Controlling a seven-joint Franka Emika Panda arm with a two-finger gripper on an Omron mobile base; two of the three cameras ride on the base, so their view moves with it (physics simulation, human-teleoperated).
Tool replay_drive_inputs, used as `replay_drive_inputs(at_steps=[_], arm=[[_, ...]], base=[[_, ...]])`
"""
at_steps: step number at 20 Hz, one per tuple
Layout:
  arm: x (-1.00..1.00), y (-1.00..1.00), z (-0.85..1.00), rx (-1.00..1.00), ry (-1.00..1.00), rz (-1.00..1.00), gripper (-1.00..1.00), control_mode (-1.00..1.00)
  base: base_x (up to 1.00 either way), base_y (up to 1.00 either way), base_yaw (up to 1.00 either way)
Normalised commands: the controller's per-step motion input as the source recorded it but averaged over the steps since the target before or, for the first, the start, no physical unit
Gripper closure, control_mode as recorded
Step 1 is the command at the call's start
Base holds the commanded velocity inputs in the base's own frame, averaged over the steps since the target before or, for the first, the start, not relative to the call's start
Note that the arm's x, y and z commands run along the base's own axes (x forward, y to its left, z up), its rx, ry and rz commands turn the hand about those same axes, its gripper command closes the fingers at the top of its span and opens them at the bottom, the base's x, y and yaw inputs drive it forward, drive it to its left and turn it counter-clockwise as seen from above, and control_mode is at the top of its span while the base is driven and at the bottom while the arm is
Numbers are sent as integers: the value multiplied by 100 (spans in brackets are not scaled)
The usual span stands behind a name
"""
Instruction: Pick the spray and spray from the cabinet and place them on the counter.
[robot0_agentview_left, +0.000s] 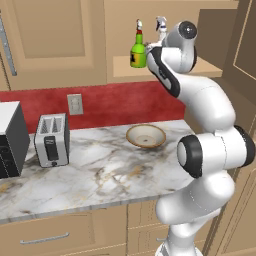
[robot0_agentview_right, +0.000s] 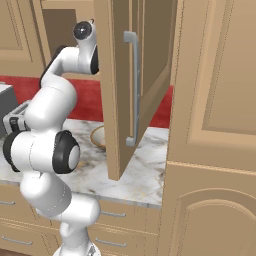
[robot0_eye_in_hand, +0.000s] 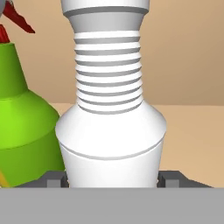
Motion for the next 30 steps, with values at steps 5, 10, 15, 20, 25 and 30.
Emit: replay_drive_inputs(at_steps=[5,10,15,20,25,30], arm=[[-4,-6,13,3,0,-4,100,-100],[-1,1,6,1,0,-1,100,-100],[-23,0,0,0,0,0,100,-100],[-50,0,0,0,0,0,100,-100],[-64,0,0,0,0,0,100,-100],[-64,0,0,0,0,0,100,-100]], base=[[0,0,0],[0,0,0],[0,0,0],[0,0,0],[0,0,0],[0,0,0]])
